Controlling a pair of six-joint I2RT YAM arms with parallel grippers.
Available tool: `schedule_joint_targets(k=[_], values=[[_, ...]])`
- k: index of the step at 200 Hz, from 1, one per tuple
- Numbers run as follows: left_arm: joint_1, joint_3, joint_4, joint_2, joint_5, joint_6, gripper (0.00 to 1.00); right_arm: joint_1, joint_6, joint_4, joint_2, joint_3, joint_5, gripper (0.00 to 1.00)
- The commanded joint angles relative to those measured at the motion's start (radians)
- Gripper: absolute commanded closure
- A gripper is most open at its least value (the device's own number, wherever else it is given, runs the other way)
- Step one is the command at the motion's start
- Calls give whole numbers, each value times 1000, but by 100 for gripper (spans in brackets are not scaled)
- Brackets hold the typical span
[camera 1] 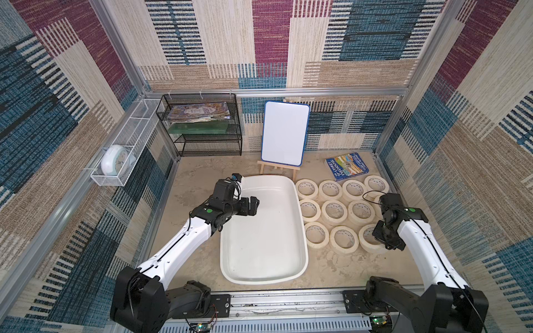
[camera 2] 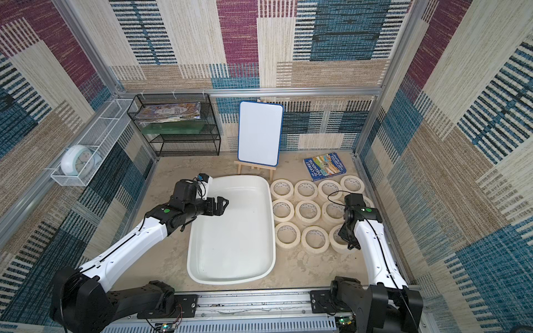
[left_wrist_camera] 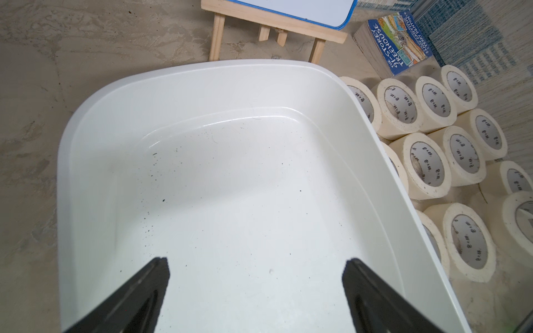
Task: Take out the art tape in the storage box
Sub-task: Place the art tape at the center of the board.
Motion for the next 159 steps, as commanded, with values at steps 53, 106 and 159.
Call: schedule_joint_targets(k=[53,106,159], values=[[6,-5,18,-16,6,1,1,0,-31,108,51,-42,-103,100],[6,-1,11,-16,4,0,1,-1,-22,94,44,-38,-90,69],[6,1,-5,-32,-11,3,1,0,-43,47,45,42,-81,7]])
